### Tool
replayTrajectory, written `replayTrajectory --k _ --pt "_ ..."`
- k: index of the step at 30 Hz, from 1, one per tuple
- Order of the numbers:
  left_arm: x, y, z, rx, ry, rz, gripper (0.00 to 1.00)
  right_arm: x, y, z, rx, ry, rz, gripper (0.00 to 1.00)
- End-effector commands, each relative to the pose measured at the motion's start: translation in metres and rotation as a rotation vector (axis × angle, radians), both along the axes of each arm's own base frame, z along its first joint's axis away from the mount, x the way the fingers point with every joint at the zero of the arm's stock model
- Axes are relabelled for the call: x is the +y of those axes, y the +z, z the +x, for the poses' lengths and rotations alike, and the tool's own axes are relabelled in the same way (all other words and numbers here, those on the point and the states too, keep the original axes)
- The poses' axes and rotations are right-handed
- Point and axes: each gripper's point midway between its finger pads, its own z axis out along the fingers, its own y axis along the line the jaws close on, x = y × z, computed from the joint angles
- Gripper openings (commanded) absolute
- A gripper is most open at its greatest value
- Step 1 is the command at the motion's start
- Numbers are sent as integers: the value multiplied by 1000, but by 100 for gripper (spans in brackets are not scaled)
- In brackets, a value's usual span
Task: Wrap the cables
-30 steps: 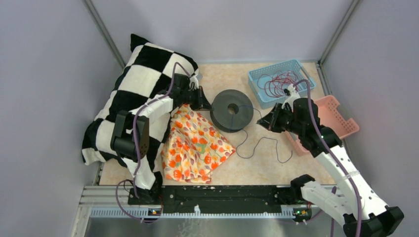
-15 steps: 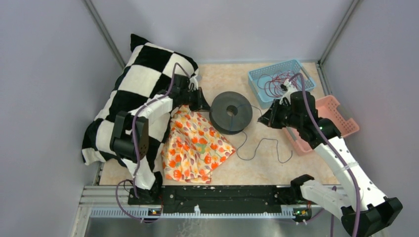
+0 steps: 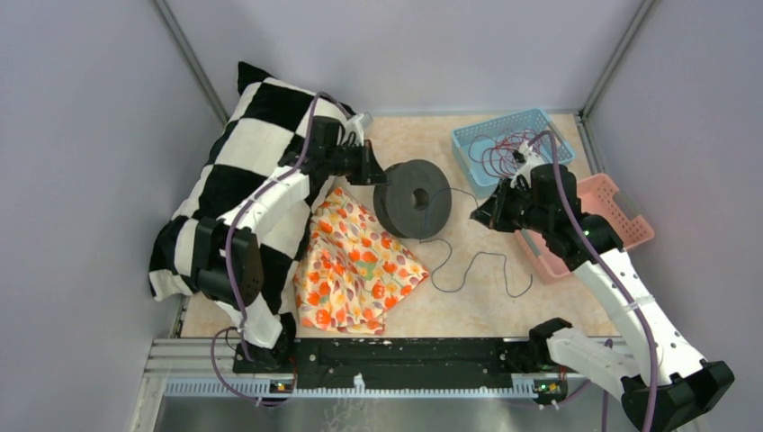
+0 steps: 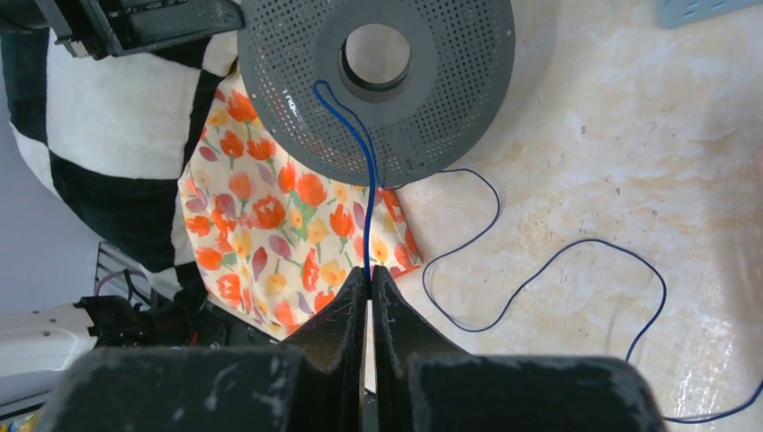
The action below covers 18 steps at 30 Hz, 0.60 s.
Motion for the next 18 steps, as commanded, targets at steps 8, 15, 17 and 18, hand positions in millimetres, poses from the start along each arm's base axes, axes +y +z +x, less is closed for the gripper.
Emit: replayTrajectory --k 8,15,17,18 --pt "-65 60 -39 -165 -211 -48 0 -8 5 16 -12 -79 -40 0" --pt "-79 75 -44 -178 -225 -94 0 -31 -30 15 59 -163 -159 0" --pt "-84 75 -49 -176 -243 -98 0 -31 -37 14 70 -164 -162 0" --pt "-87 74 -54 -173 -258 -101 0 -30 -40 15 71 -164 -157 0"
